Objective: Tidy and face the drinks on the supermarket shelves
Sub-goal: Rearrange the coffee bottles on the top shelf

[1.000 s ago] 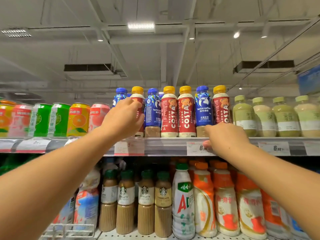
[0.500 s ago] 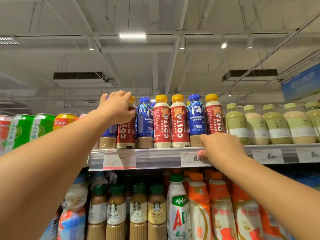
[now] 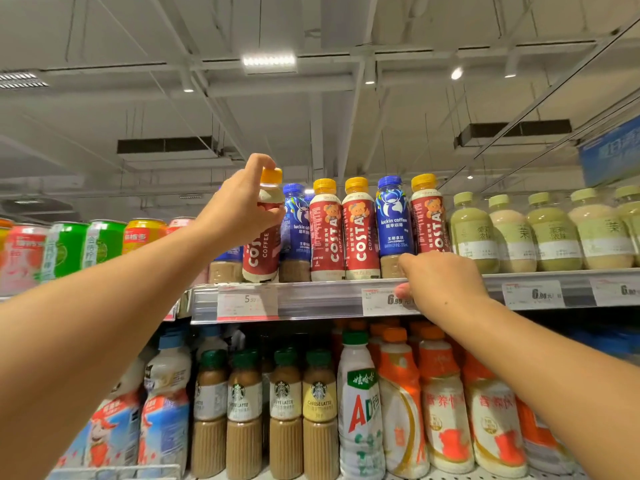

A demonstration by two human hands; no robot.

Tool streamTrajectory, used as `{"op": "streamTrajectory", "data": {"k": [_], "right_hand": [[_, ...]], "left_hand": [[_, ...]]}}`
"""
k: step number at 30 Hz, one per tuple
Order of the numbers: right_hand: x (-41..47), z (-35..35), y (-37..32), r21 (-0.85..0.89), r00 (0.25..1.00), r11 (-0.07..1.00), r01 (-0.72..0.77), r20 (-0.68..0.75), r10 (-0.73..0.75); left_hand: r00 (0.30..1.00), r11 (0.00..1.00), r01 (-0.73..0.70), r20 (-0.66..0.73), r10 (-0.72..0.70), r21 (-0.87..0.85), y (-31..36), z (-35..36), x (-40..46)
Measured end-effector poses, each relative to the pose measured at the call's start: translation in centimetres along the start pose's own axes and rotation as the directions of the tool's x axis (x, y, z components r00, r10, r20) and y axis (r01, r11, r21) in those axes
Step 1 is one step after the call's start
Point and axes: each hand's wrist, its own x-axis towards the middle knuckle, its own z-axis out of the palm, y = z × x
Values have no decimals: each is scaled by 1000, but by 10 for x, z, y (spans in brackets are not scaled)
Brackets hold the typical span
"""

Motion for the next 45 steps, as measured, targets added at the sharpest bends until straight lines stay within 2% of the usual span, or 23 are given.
{"op": "streamTrajectory", "data": {"k": [2, 5, 6, 8, 9, 11, 12, 13, 14, 17, 22, 26, 29, 30, 32, 34, 35, 38, 41, 45], "right_hand": [[-1, -2, -2, 3, 1000, 1000, -26, 14, 26], [-8, -6, -11, 28, 995, 996, -85, 62, 83], [-13, -9, -15, 84, 987, 987, -134, 98, 126], [-26, -19, -20, 335, 965, 910, -243, 180, 191], [-33, -25, -23, 511, 963, 819, -262, 191, 189], [-51, -43, -29, 836, 971, 497, -232, 170, 166], [-61, -54, -34, 923, 976, 329, -201, 161, 144], [-72, -62, -38, 957, 982, 235, -172, 150, 111], [-80, -68, -41, 962, 989, 230, -144, 130, 74], [-94, -71, -38, 904, 995, 418, -95, 77, 59], [-105, -60, -9, 831, 978, 520, -196, 131, 159], [-111, -46, 16, 825, 967, 511, -240, 159, 198], [-115, -38, 37, 812, 957, 529, -246, 117, 265], [-117, -35, 45, 817, 957, 527, -234, 97, 273], [-119, -32, 59, 823, 958, 523, -221, 83, 275], [-121, -28, 74, 828, 955, 509, -234, 98, 279], [-121, -26, 80, 834, 954, 498, -239, 105, 282], [-123, -20, 98, 844, 950, 480, -240, 104, 293], [-126, -15, 112, 855, 951, 461, -239, 110, 290], [-127, -10, 123, 856, 953, 462, -233, 105, 285]], "left_hand": [[998, 999, -3, -59, 0, -46, 9, -6, -10], [993, 975, 15, -110, -41, -221, 29, -24, -23], [994, 958, 26, -92, -54, -285, 38, -30, -27], [997, 920, 61, -28, -78, -388, 58, -39, -37], [997, 906, 74, 3, -80, -417, 69, -40, -43], [997, 884, 78, 46, -64, -460, 90, -33, -57], [998, 876, 65, 48, -48, -478, 101, -27, -65], [999, 871, 40, 37, -25, -489, 110, -19, -72], [1000, 871, 15, 17, -7, -492, 120, -12, -78], [1000, 859, 15, -14, -25, -513, 144, 9, -89], [998, 820, 58, 30, -50, -569, 169, 32, -95], [991, 787, 100, 128, -27, -609, 184, 50, -94], [967, 723, 217, 244, -69, -656, 185, 60, -75], [964, 743, 238, 243, -103, -626, 183, 64, -63], [968, 855, 226, 202, -146, -467, 173, 75, -37], [977, 970, 170, 162, -142, -175, 165, 89, -14], [980, 989, 144, 145, -139, -30, 161, 97, -4], [986, 965, 134, 65, -152, 225, 157, 116, 16], [976, 923, 203, 6, -216, 327, 156, 131, 27], [972, 865, 216, -14, -235, 453, 153, 147, 31]]}}
